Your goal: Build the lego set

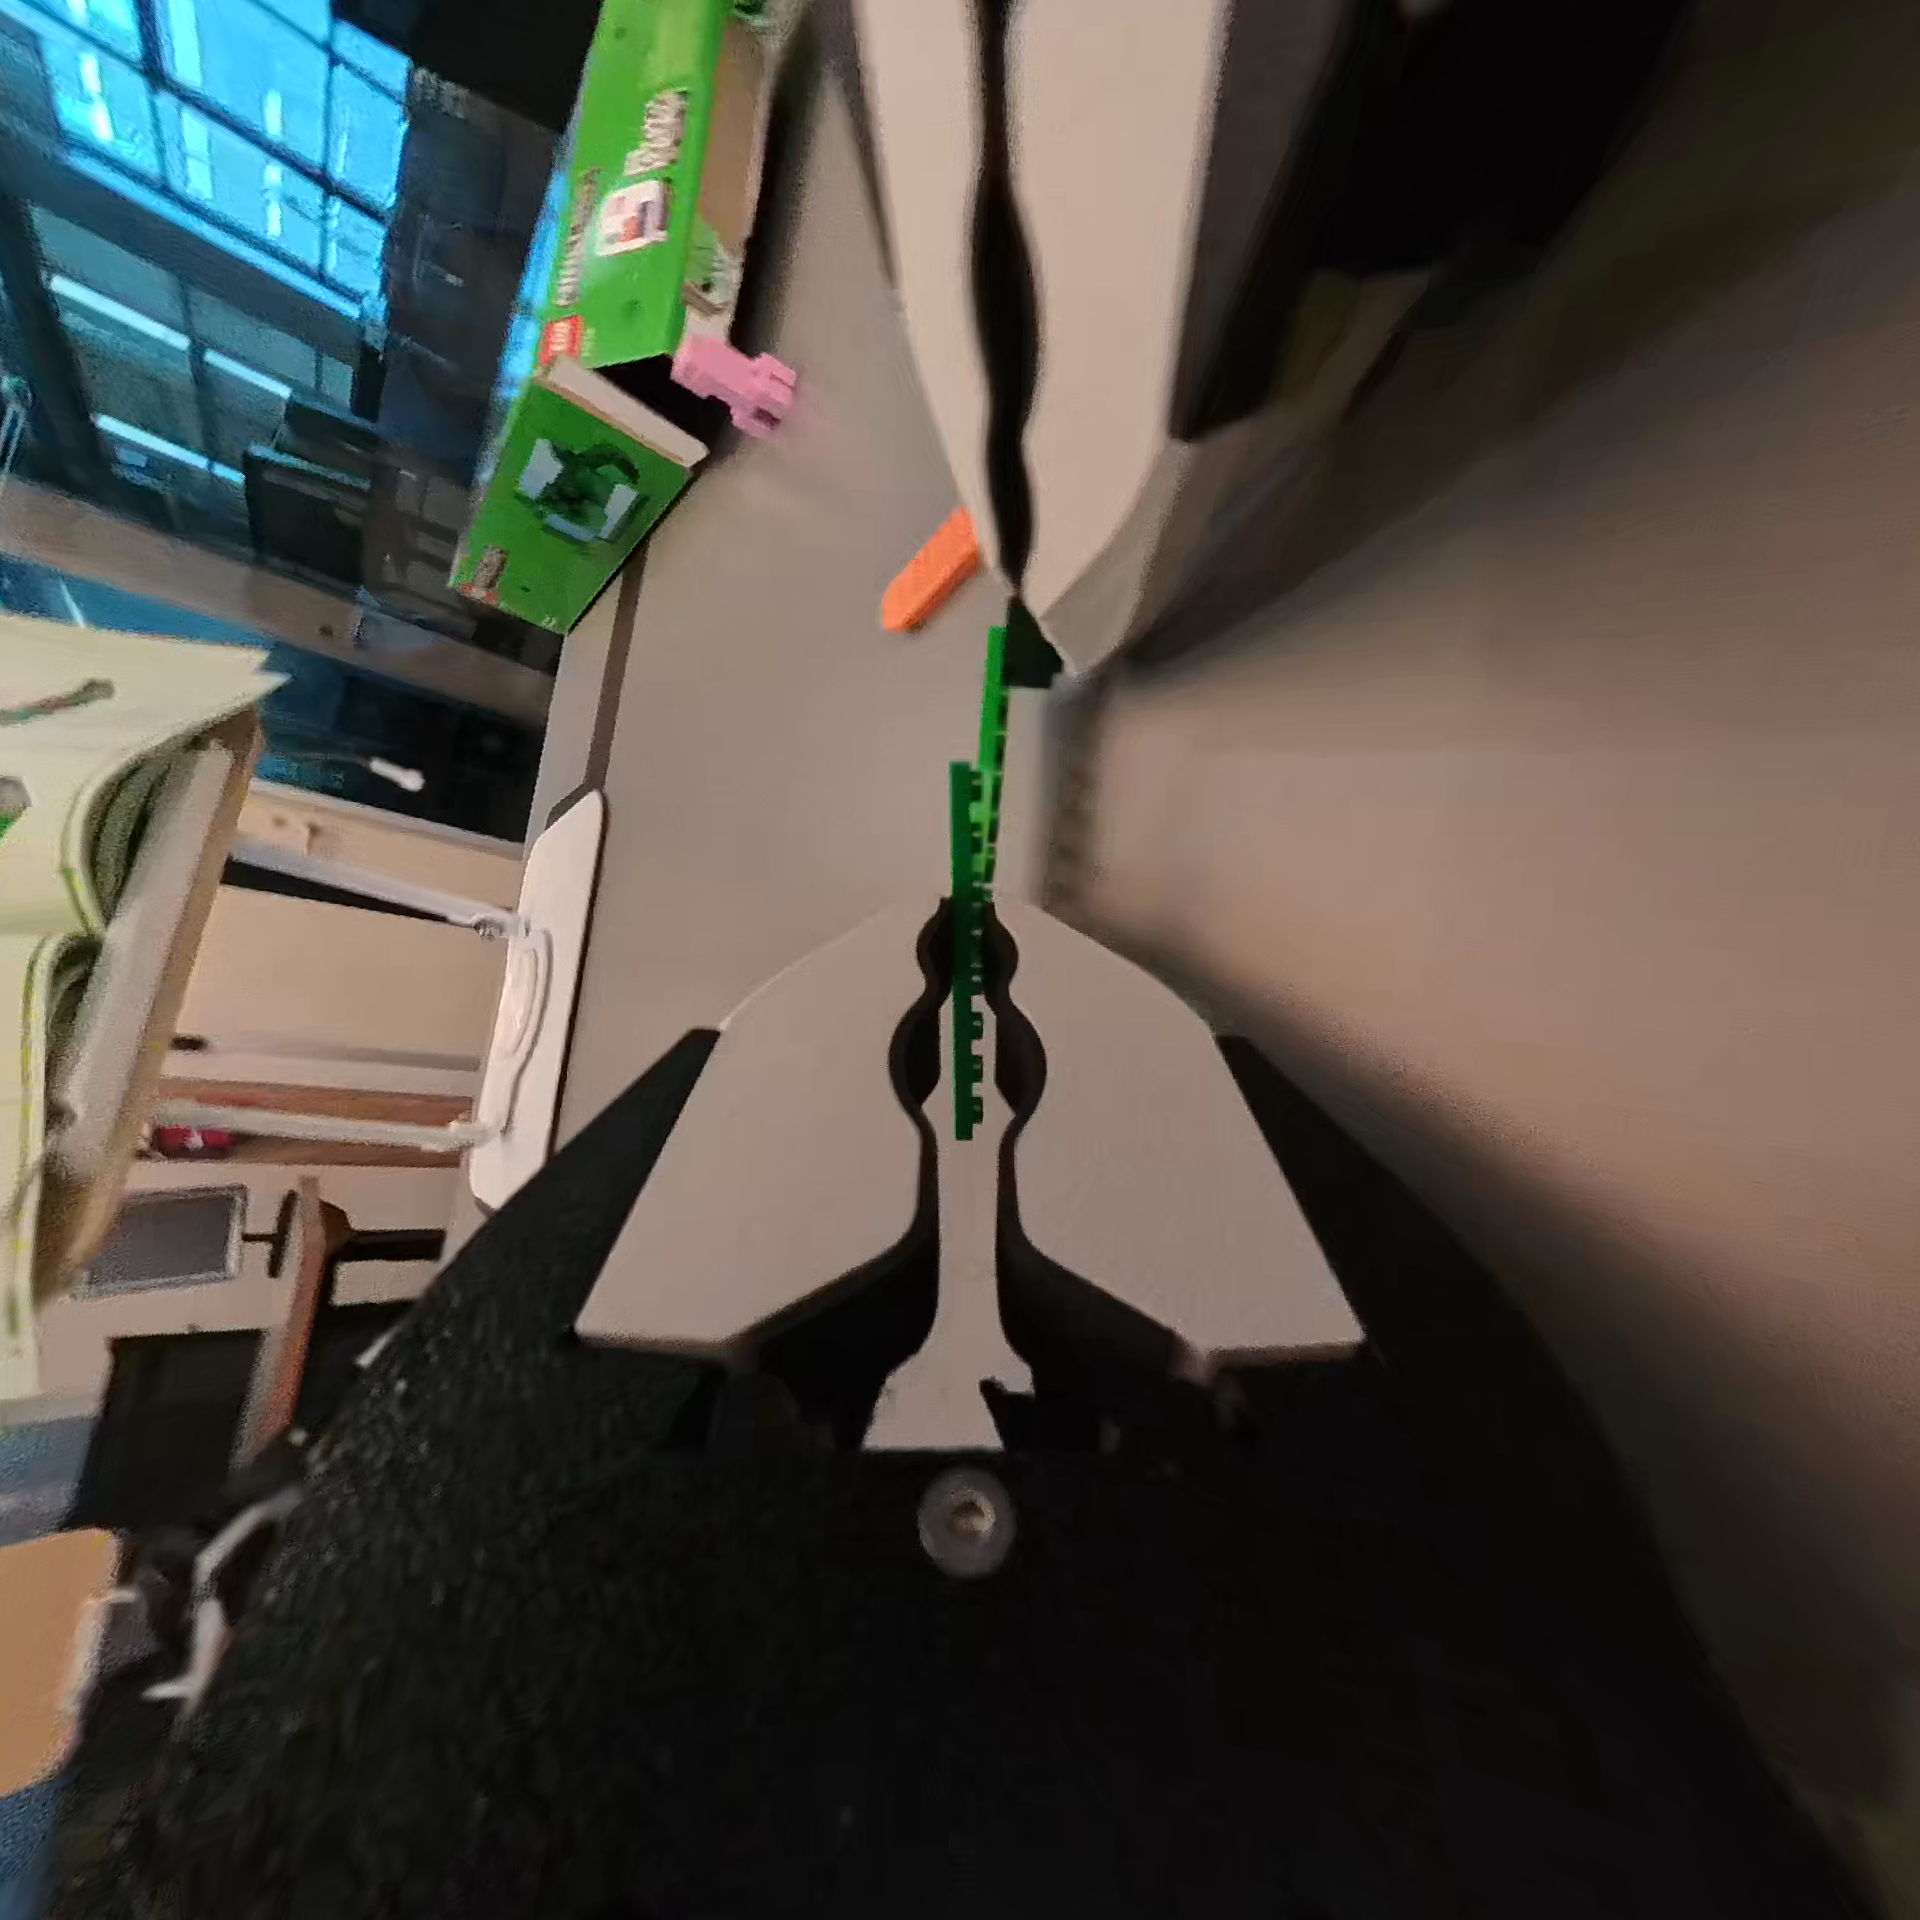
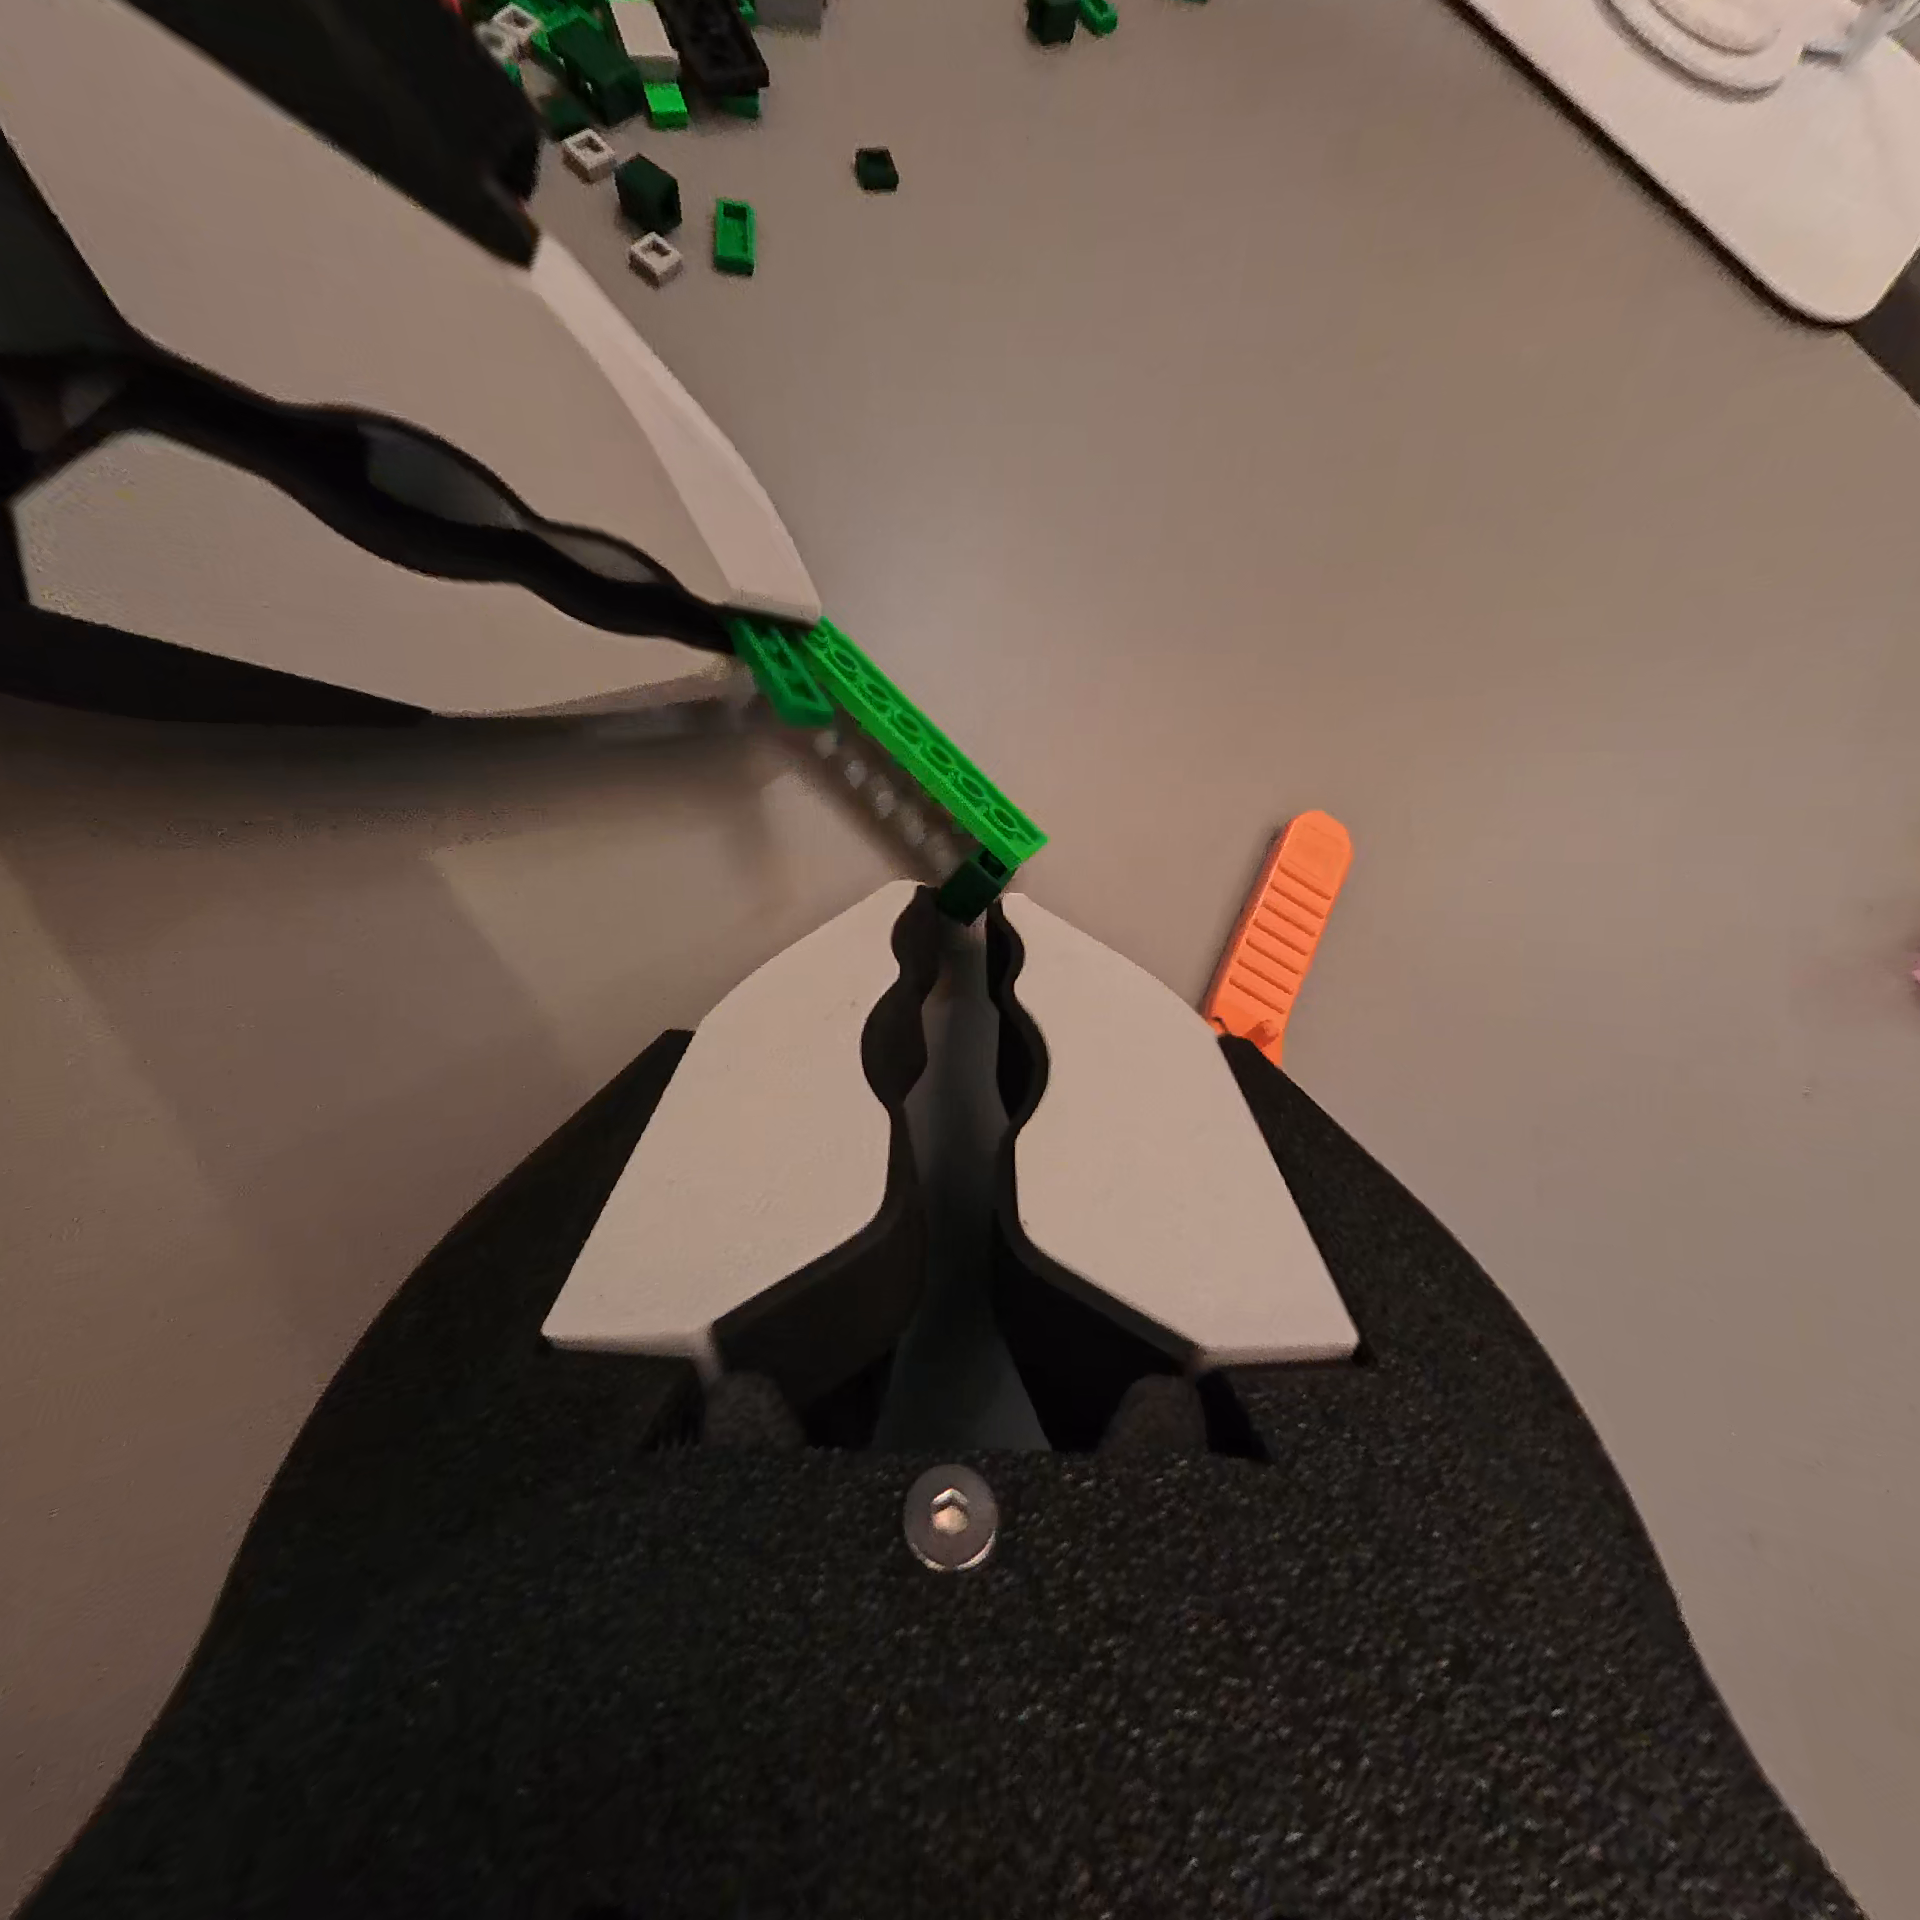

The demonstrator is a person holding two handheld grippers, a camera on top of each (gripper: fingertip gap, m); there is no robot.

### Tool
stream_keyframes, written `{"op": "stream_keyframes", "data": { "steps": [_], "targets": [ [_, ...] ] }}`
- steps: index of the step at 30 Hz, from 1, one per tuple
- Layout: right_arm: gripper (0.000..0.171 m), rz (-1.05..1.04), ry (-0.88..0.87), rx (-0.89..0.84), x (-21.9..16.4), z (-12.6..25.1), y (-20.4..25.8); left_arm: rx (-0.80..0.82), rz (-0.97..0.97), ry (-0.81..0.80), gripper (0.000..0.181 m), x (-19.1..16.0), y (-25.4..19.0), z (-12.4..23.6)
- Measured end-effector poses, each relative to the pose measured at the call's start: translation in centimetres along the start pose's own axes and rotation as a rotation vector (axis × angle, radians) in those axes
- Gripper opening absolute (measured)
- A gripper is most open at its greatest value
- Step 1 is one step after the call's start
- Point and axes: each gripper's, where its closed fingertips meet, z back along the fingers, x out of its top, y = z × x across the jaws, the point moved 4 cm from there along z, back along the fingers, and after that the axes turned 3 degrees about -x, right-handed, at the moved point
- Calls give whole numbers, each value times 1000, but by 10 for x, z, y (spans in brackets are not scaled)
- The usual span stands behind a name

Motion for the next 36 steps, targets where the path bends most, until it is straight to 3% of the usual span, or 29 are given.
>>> {"op": "stream_keyframes", "data": {
  "steps": [1, 5, 9, 13, 17, 21, 24, 29, 36],
  "targets": [
    [8, 14, -7, -18, 2, 2, -1, 20, 52, -14, 4, 2, 4, 2],
    [8, 93, -58, -137, 19, 13, -4, 92, 210, -38, 4, 5, 19, 6],
    [7, 171, -82, -251, 34, 16, -1, 214, 180, -19, 3, 3, 31, 9],
    [7, 222, -72, -256, 33, 14, -3, 201, 187, -55, 4, 1, 33, 9],
    [0, 373, -26, -204, 34, 27, -23, 241, 210, -142, 3, 6, 45, 20],
    [0, 478, 175, 136, 33, 43, -43, 200, 375, -189, 3, -4, 58, 22],
    [0, 487, 323, 174, 40, 46, -64, 179, 467, -175, 3, -19, 64, 19],
    [9, 359, 181, 319, 55, 21, -38, 237, 544, -172, 3, -40, 78, 21],
    [31, 509, 134, 315, 20, -16, -20, 226, 432, -150, 3, -39, 69, 16]
  ]
}}
